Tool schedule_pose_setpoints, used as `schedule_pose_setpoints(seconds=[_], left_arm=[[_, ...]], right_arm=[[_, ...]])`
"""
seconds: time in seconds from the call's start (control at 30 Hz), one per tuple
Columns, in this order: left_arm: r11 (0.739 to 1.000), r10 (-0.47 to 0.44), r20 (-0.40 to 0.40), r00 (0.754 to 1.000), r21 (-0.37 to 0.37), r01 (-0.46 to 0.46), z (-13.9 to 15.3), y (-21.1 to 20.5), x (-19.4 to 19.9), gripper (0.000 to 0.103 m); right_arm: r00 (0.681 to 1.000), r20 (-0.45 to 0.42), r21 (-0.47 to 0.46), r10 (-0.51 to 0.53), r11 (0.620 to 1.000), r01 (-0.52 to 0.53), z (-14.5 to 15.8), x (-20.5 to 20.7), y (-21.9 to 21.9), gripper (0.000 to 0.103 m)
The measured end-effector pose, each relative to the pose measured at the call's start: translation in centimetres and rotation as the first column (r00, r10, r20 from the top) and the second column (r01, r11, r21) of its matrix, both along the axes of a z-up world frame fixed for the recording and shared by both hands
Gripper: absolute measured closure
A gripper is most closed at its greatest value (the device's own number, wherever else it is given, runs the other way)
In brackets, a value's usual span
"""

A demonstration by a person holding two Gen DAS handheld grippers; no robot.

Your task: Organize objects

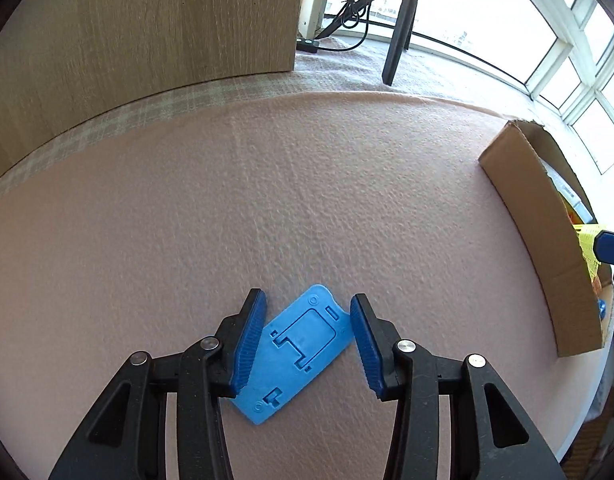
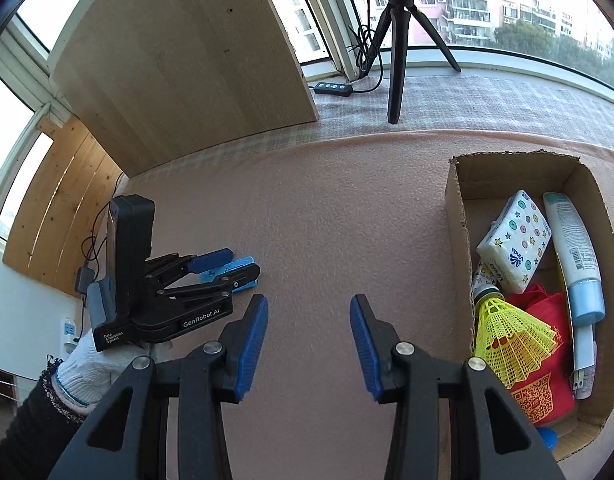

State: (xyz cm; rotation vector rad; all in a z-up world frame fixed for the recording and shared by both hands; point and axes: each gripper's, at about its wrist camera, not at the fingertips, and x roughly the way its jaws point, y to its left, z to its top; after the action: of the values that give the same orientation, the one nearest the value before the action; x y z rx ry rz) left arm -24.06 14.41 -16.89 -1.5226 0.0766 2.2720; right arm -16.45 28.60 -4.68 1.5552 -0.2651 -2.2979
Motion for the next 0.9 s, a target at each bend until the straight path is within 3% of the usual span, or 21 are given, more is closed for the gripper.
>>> schedule_pose_setpoints(seconds=[0.17, 0.4, 0.67, 0.9], left_arm=[[0.997, 0.027, 0.023, 0.999, 0.068, -0.028, -0.3, -1.8, 4.0, 0.056], [0.991, -0.007, 0.047, 0.999, 0.134, 0.001, 0.1, -1.6, 9.2, 0.056], [0.988, 0.011, 0.063, 0.998, 0.15, -0.02, 0.6, -1.8, 10.3, 0.056], [0.99, 0.018, 0.078, 0.997, 0.141, -0.029, -0.1, -1.9, 8.8, 0.056]], right_arm=[[1.0, 0.013, -0.013, -0.001, 1.0, 0.001, -0.4, 1.7, -0.3, 0.064], [0.999, 0.042, -0.014, 0.0, 1.0, 0.0, -2.4, 3.2, -0.8, 0.064], [0.997, 0.07, -0.03, 0.029, 0.999, -0.026, -4.2, 2.7, -2.2, 0.064], [0.985, 0.153, -0.064, 0.085, 0.995, -0.076, -7.2, 1.1, -5.0, 0.064]])
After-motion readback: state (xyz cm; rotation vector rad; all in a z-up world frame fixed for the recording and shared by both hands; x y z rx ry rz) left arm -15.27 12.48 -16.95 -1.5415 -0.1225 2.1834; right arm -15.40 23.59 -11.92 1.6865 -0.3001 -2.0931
